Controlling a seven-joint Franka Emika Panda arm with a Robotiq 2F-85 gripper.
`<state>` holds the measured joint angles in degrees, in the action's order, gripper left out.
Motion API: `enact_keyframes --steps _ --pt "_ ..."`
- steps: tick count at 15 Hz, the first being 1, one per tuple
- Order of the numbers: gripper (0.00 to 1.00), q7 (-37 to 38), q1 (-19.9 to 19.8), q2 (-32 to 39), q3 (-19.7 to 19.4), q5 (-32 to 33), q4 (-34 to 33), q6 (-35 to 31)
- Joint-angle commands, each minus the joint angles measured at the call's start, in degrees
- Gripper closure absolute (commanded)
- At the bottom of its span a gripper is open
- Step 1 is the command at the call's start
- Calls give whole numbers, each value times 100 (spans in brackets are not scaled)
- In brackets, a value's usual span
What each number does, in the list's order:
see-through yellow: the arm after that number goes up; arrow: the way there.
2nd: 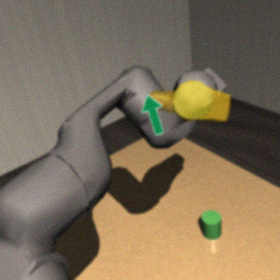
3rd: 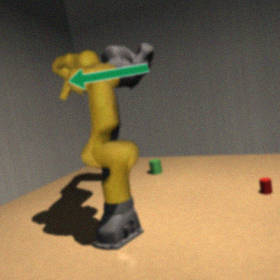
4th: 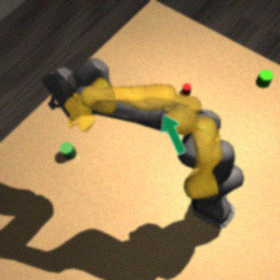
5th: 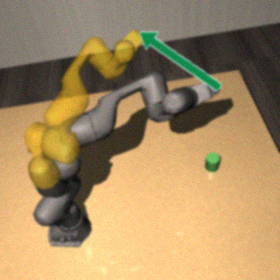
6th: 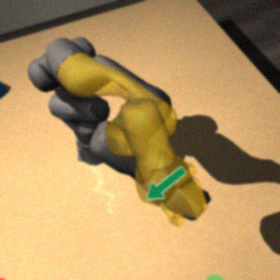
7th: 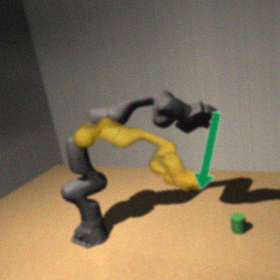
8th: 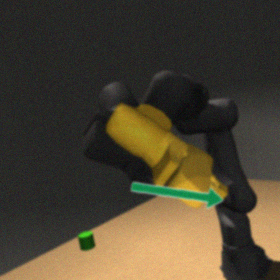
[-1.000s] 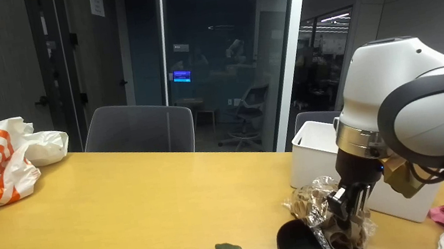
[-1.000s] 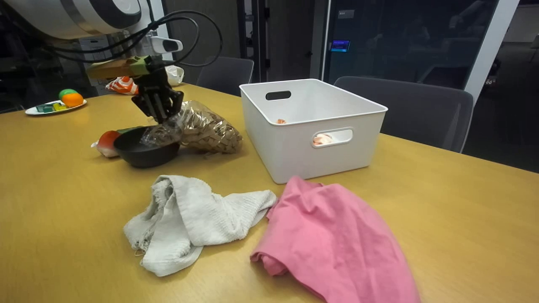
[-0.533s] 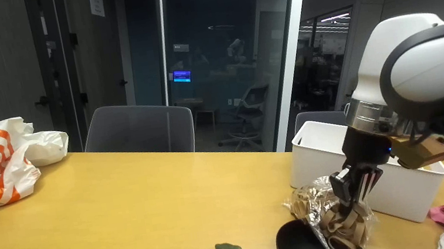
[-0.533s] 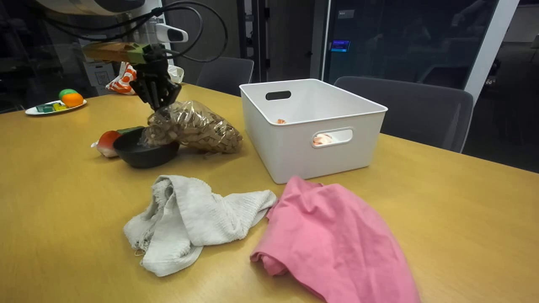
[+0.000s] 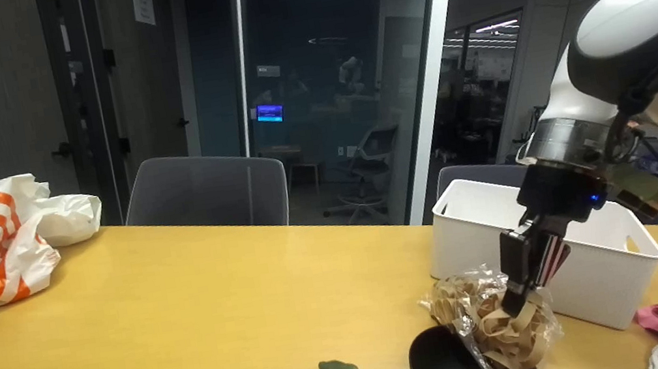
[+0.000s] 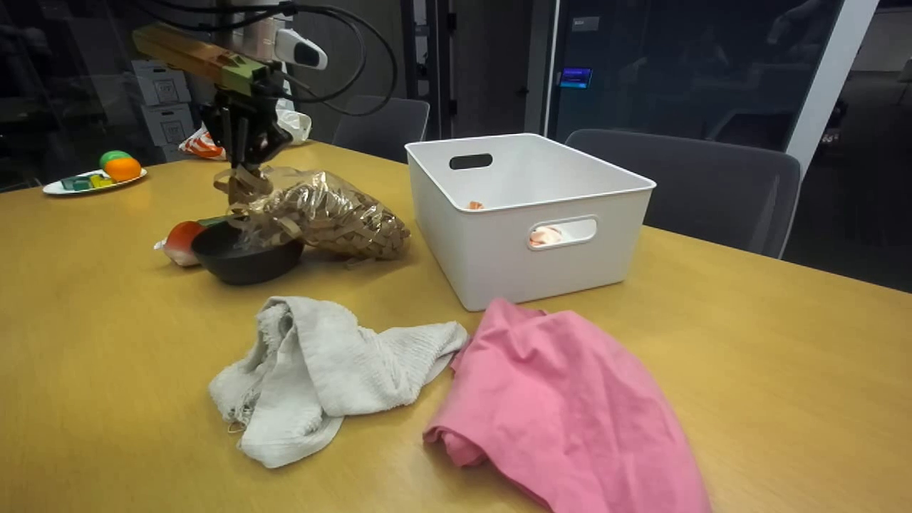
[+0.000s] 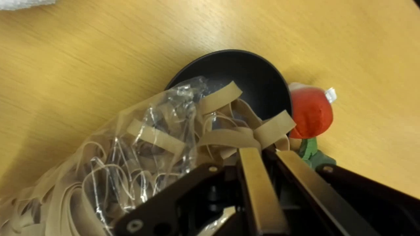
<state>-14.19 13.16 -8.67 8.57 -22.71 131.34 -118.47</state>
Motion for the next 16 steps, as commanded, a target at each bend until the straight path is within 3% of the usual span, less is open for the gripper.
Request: enact_keyframes --steps 1,5,16 --pt "88 -583 25 -83 -66 -466 -217 625" --pt "89 -756 87 25 104 -371 -324 756" --pt "89 -601 318 535 655 500 -166 -534"
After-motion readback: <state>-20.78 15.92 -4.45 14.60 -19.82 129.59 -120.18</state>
